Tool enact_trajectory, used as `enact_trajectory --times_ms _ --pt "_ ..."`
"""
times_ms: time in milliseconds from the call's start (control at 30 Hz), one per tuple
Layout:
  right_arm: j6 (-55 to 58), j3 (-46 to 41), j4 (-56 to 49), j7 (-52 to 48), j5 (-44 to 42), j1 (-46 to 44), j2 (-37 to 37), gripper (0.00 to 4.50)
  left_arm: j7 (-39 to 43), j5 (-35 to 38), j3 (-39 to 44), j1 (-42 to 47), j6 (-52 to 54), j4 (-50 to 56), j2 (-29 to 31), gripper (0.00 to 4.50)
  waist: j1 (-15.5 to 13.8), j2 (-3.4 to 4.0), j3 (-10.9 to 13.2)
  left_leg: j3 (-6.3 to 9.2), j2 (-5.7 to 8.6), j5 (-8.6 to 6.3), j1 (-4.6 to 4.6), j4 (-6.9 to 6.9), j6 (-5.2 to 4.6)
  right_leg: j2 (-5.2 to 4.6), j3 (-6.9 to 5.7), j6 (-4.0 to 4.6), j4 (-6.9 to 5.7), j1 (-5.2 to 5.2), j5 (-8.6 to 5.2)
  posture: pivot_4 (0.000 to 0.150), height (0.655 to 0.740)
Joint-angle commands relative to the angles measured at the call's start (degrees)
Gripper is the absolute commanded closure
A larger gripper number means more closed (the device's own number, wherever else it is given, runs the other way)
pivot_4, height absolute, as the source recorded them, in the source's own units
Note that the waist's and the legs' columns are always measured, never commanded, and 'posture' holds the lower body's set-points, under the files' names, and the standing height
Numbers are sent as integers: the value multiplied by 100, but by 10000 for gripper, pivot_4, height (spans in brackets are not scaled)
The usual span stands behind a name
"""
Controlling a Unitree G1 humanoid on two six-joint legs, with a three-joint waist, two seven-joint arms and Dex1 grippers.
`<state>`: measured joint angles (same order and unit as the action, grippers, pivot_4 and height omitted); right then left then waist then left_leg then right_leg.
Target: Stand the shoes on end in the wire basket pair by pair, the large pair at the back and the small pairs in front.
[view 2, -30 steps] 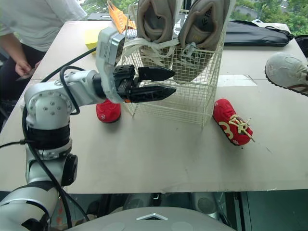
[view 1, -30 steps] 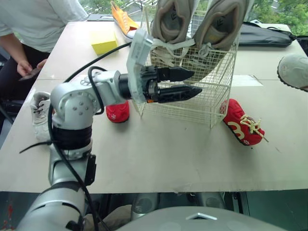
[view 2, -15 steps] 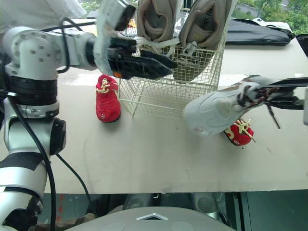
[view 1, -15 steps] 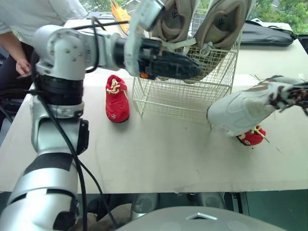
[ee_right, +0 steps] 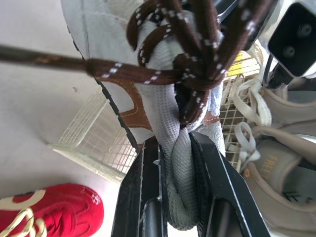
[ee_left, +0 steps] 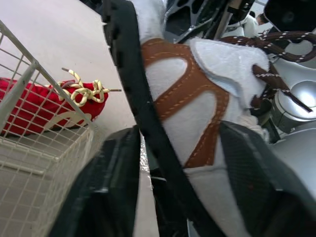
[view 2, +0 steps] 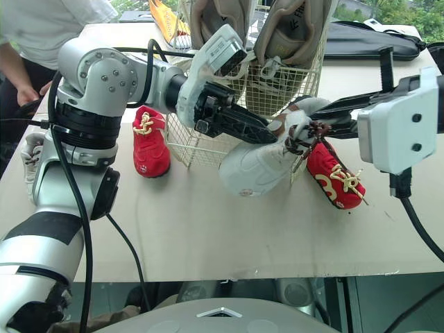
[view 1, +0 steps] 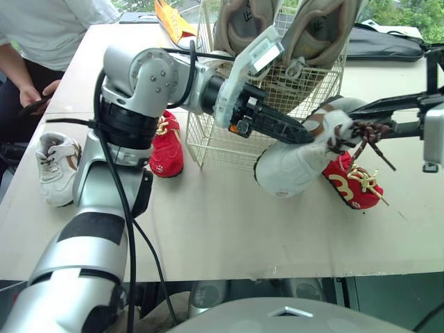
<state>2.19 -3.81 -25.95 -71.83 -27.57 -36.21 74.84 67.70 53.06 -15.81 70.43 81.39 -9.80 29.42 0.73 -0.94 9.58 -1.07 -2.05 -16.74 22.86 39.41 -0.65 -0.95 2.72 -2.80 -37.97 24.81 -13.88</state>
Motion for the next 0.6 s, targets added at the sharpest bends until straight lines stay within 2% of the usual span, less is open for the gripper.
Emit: enact_trajectory --times_ms 33,67,100,133,233,333,400,467,533,600 --pt "991 17 -109 101 -688 -513 -127 45000 -153 115 334 -159 107 244 -153 35364 0 4 3 1 0 -1 -1 0 -2 0 0 0 1 0 0 1500 7400" --pt "1332 38 -135 114 -861 -580 -143 40404 -218 164 511 -216 115 218 -183 38841 -1 4 4 2 -1 -1 0 0 -2 -2 0 0 0 0 0 1500 7400" --pt "1566 43 -160 118 -949 -633 -162 35550 -263 190 638 -254 133 209 -208 39984 -10 4 4 3 -1 -1 0 1 -2 -3 0 0 -1 0 1 1500 7400" --pt "1688 -21 -217 -11 -956 -503 -60 32511 -330 219 807 -325 131 214 -221 40117 -18 4 4 6 -2 -1 0 3 -2 -4 -2 0 -1 -1 1 1500 7400" --pt "2115 -440 -260 366 -830 -141 -81 18008 -534 357 1372 -713 -92 472 -265 40120 -31 4 3 9 -2 -4 3 4 -7 -6 -5 0 2 -3 1 1500 7400" --pt "3538 -1193 -322 929 -1343 486 43 3557 -834 438 2023 -1307 -770 899 -530 40124 -35 4 3 9 -8 0 4 4 0 -9 -4 0 -2 -1 1 1500 7400" --pt "5129 -2160 -280 1727 -2609 1011 -239 3381 -934 342 2300 -1745 -1408 1294 -655 40128 -49 -2 1 12 -9 3 5 4 5 -12 -5 0 -2 -3 2 1500 7400" --pt "6010 -2964 -425 2389 -3796 1652 -659 3381 -868 21 2273 -2157 -2187 1659 -717 40135 -50 -21 -1 12 -18 6 4 7 10 -15 -6 2 -5 -6 3 1500 7400" --pt "5966 -3179 -529 3641 -5282 2045 -1107 3381 -773 -343 2078 -2446 -2851 1917 -740 40135 -68 -15 -4 9 -13 6 -3 5 11 -17 -3 2 -8 -11 4 1500 7400" --pt "5572 -2965 -597 4891 -6675 2244 -1304 3381 -826 -275 2129 -2540 -3016 1962 -847 40135 -70 -15 -4 6 -6 5 -7 7 7 -15 1 1 -11 -13 4 1500 7400"
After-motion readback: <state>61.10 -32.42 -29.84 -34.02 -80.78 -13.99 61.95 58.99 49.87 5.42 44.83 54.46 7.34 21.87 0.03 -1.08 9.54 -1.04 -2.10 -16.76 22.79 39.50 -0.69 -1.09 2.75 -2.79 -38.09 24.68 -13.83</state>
